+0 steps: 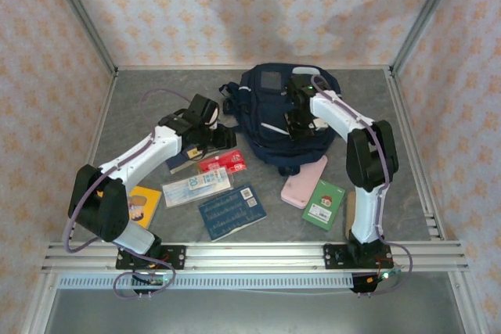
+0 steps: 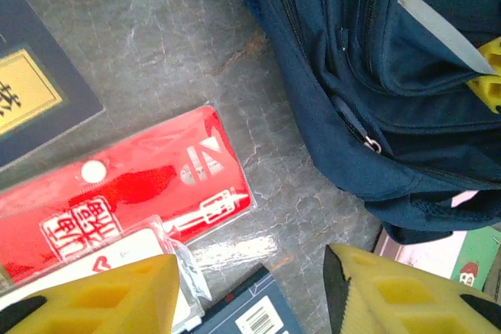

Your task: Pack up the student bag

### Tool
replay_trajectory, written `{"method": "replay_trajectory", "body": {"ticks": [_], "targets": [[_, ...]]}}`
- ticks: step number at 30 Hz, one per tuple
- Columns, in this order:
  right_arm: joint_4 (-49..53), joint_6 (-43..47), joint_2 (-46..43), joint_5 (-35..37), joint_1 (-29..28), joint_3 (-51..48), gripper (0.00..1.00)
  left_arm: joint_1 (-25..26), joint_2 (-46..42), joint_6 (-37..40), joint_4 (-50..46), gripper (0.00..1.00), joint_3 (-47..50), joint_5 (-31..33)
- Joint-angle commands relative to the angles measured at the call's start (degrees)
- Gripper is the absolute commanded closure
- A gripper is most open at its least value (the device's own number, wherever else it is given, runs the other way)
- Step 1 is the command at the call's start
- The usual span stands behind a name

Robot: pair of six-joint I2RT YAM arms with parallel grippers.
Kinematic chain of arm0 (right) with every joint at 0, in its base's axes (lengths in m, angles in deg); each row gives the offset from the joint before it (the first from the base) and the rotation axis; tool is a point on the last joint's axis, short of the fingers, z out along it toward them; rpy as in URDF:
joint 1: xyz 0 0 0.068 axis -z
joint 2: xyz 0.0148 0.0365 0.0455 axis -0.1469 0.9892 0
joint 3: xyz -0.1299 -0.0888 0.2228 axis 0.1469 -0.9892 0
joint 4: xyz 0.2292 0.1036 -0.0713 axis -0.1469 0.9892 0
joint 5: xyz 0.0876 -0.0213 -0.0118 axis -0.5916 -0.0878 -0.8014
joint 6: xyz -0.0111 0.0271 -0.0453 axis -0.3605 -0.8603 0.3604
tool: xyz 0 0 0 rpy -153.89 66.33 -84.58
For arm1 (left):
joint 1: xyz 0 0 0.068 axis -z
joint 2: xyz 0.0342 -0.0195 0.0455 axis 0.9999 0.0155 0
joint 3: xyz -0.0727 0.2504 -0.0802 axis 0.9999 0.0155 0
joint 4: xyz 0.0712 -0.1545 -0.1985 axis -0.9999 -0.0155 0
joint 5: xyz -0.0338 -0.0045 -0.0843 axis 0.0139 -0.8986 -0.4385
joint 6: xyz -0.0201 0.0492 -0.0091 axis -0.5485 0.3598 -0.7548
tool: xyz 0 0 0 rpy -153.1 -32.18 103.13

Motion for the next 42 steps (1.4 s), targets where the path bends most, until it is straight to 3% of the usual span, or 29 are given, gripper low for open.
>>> {"method": "replay_trajectory", "body": {"ticks": [1, 8, 15, 19, 27, 34, 42], "targets": [[3.47, 5.9, -3.64, 1.48, 0.84, 6.27, 1.0, 0.09, 2.35, 5.67, -2.71, 0.46, -5.63, 3.1], [4.63, 5.5, -6.97, -2.69, 1.88, 10.55, 1.0, 0.16, 7.68, 7.08, -2.18, 0.46, -12.62, 0.77], [7.06, 3.82, -7.25, -5.86, 2.64, 16.87, 1.0, 2.15, 10.64, 7.8, 1.17, 0.51, -13.49, -3.5], [8.47, 3.71, -6.86, -6.55, 2.84, 19.58, 1.0, 4.5, 10.13, 9.99, 2.49, 0.48, -13.45, -4.45], [8.76, 4.29, -7.16, -8.11, 3.04, 18.82, 1.0, 7.58, 9.13, 24.87, 5.67, 0.4, -10.34, -0.05], [8.37, 5.01, -7.34, -9.19, 3.07, 18.07, 1.0, 7.63, 7.14, 41.45, 13.64, 0.4, -4.67, -2.56], [6.96, 4.88, -7.6, -10.06, 3.1, 16.36, 1.0, 7.31, 13.87, 47.28, 9.75, 0.44, -10.43, -6.21]]}}
